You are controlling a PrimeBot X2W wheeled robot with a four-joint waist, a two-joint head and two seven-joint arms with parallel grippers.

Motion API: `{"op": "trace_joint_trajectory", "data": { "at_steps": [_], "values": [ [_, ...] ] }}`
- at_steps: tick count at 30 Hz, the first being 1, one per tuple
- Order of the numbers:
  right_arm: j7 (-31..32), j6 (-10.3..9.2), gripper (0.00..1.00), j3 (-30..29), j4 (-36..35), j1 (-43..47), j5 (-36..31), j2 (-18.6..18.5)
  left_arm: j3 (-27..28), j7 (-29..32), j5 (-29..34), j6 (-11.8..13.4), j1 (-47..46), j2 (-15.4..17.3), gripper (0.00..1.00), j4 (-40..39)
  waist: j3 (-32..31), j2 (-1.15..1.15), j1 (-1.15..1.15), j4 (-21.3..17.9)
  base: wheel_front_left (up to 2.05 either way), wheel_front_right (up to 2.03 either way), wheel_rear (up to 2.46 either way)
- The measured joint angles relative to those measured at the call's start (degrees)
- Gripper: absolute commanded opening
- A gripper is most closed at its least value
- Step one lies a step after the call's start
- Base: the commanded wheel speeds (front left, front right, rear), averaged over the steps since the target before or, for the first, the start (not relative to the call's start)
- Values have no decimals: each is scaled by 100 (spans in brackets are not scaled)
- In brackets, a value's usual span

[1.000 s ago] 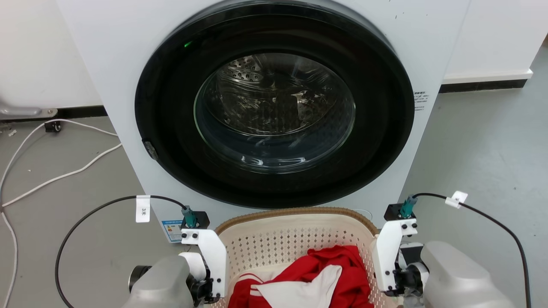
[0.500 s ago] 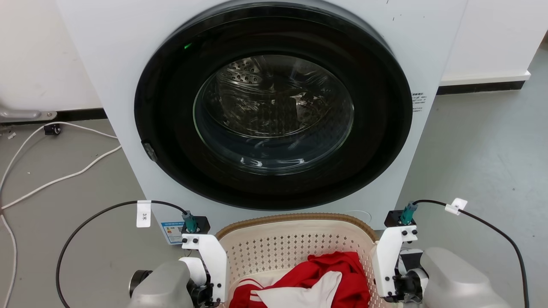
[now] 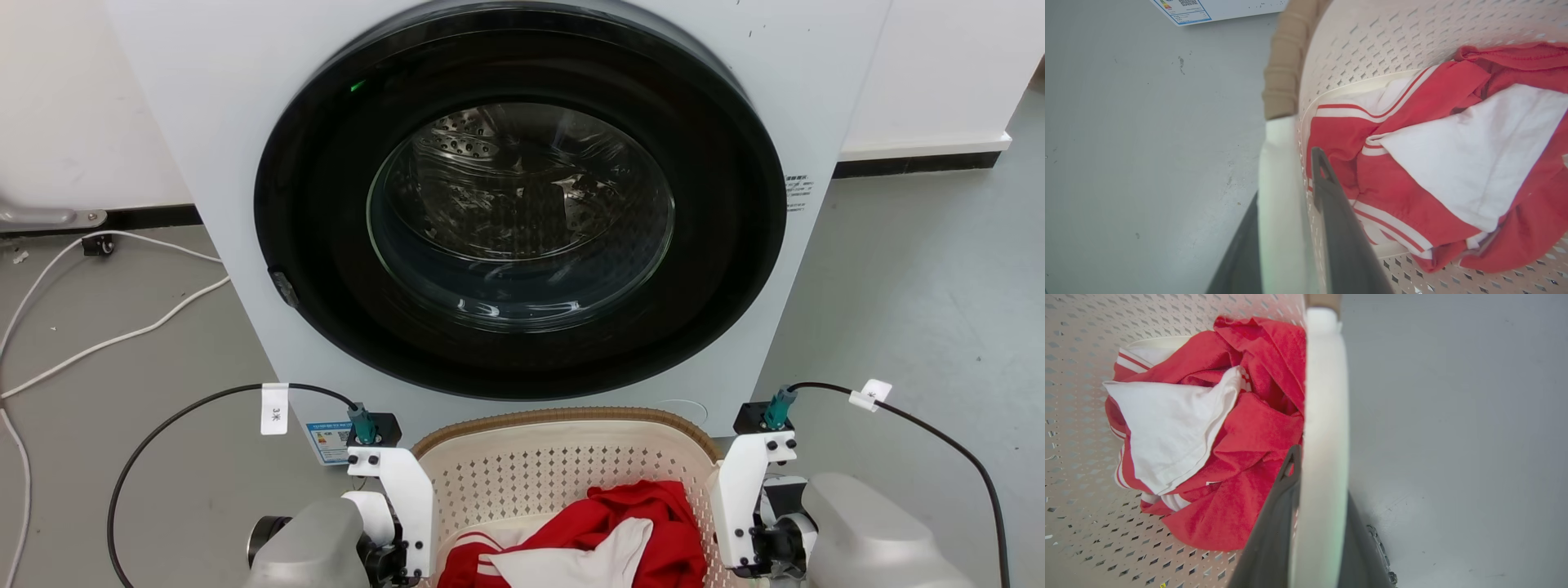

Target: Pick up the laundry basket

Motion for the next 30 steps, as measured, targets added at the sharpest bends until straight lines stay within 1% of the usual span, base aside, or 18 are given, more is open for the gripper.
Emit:
{"op": "trace_joint_trajectory", "data": {
  "at_steps": [30],
  "values": [
    [-92,0,0,294,78,-38,344,-12,-60,-2,-88,-2,-1,-3,0,1,32,0,0,13,0,0,0]
  ]
}}
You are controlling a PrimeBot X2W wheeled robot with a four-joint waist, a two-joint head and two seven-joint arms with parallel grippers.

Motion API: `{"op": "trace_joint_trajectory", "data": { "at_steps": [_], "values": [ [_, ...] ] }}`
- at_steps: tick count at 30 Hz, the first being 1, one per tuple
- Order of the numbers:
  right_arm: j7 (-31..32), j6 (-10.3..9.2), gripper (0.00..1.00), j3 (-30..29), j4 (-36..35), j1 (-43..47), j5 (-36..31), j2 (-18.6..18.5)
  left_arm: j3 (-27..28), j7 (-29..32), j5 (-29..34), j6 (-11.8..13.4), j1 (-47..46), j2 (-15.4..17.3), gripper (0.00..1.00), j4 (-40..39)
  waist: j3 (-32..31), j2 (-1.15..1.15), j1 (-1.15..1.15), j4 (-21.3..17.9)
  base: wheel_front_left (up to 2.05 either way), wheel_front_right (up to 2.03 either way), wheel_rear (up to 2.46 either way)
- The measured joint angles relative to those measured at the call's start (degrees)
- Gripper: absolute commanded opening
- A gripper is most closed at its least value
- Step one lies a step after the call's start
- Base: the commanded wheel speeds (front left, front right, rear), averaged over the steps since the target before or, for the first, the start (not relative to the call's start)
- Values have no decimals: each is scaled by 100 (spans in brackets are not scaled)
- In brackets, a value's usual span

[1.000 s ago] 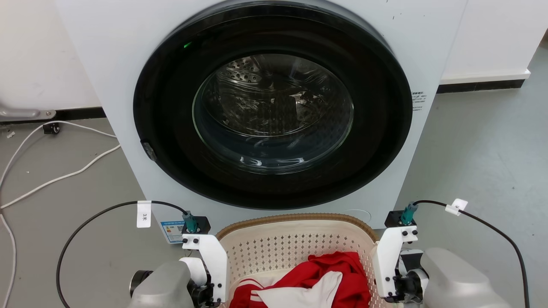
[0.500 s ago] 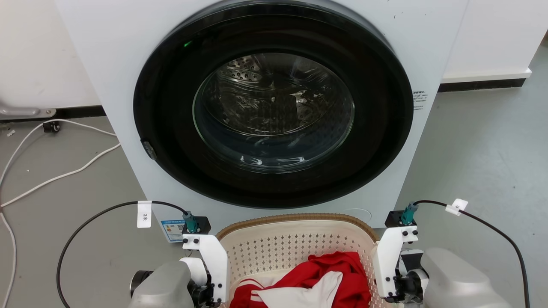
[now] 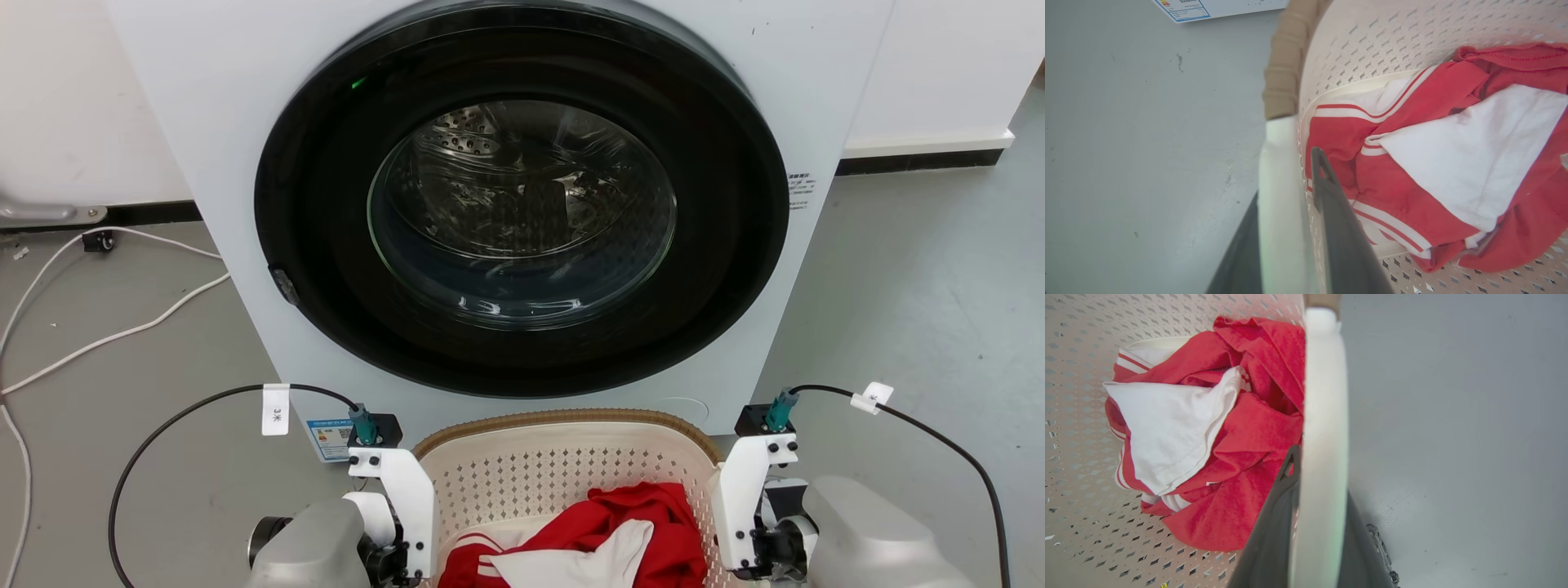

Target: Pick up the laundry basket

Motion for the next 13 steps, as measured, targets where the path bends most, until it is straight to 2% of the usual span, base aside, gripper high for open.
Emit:
{"op": "trace_joint_trajectory", "data": {
  "at_steps": [13],
  "values": [
    [-11,0,0,112,34,-25,108,-1,-48,-7,-42,-18,0,3,0,0,34,0,0,0,0,0,0]
  ]
}}
